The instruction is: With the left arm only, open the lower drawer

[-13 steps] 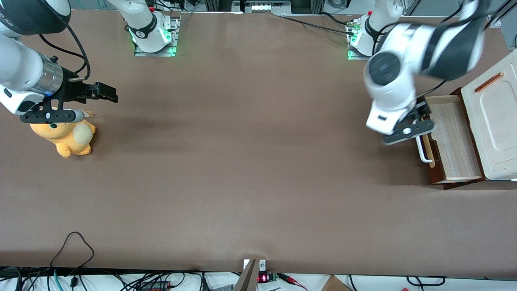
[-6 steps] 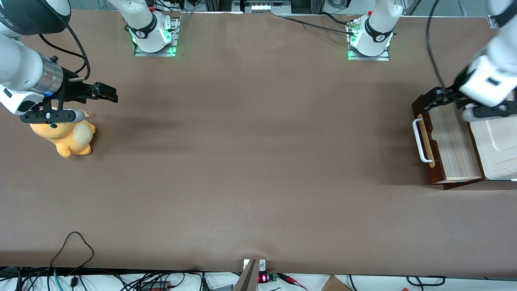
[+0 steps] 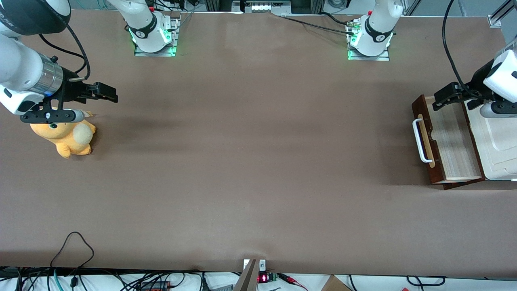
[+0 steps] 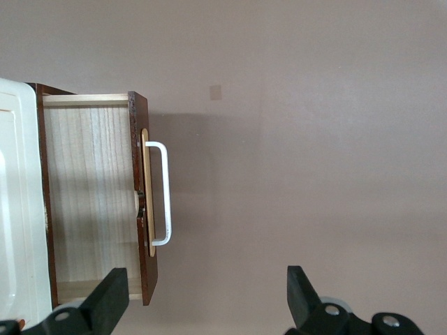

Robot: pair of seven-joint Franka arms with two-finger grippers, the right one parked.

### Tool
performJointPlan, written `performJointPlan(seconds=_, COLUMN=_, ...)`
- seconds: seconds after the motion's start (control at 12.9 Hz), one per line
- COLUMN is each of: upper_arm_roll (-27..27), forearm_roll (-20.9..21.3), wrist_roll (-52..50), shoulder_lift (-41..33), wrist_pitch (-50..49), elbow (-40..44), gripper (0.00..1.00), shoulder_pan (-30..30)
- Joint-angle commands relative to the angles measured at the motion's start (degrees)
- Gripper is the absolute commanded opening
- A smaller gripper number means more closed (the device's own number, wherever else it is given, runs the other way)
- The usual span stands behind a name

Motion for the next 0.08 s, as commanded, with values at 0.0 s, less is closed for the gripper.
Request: performJointPlan(seconds=0.0, upper_arm_roll=0.02, forearm_roll=-1.04, wrist_roll=1.45, shoulder_lift=-0.13, wrist_pitch=-0.77, elbow=0.47, gripper=1.00, shoulder_pan=0.01)
